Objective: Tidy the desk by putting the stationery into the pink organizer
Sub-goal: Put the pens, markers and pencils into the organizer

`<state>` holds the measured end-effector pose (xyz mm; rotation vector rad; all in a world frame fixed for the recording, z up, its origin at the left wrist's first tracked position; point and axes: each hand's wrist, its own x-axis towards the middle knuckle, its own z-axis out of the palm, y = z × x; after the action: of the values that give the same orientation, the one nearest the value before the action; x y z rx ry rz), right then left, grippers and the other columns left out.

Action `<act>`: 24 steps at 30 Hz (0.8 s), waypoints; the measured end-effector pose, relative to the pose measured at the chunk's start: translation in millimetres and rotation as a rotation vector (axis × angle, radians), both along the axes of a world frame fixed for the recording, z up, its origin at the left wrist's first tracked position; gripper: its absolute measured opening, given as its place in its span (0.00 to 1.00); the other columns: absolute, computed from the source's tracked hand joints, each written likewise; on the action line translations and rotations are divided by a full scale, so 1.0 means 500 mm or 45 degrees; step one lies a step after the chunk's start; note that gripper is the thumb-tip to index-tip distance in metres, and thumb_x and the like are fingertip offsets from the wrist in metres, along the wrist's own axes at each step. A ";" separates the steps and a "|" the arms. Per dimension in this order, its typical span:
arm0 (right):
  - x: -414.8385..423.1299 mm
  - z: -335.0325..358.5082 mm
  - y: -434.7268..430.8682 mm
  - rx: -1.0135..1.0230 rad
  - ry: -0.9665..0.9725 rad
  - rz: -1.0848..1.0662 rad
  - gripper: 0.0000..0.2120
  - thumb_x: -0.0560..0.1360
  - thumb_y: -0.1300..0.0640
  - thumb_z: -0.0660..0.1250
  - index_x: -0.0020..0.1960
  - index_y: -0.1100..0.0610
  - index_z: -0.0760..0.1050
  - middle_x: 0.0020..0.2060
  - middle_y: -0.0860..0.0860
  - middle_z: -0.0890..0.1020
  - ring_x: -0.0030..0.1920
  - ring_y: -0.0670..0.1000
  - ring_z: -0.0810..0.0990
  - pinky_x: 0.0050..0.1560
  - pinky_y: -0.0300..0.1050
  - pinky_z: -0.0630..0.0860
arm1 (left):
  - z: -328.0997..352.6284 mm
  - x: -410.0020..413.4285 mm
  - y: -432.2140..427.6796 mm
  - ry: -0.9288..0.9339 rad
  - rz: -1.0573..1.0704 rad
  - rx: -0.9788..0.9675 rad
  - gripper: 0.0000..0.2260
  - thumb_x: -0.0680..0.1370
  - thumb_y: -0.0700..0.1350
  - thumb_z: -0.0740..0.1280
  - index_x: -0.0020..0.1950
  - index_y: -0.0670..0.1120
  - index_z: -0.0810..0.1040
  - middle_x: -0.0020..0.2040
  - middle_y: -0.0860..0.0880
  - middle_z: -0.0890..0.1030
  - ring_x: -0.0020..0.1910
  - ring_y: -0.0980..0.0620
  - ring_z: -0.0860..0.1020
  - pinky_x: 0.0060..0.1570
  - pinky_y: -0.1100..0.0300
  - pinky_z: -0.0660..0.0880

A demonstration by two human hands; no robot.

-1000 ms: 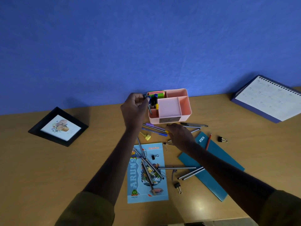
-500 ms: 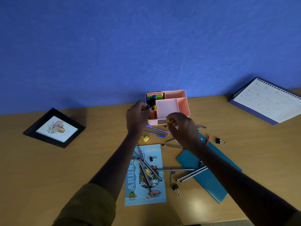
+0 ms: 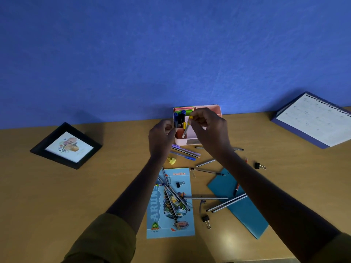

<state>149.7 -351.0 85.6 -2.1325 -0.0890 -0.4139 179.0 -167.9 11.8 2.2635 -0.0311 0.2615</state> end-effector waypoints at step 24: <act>0.026 -0.132 0.012 -0.316 0.091 0.008 0.04 0.82 0.61 0.71 0.57 0.57 0.80 0.52 0.53 0.87 0.52 0.51 0.87 0.46 0.51 0.87 | -0.057 -0.076 0.044 0.128 0.030 -0.006 0.08 0.81 0.40 0.73 0.59 0.43 0.87 0.52 0.48 0.89 0.48 0.55 0.87 0.46 0.63 0.84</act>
<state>162.9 -344.9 19.6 -2.3881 -0.1107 -0.3361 140.8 -145.8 -16.8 2.2706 0.0491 0.1594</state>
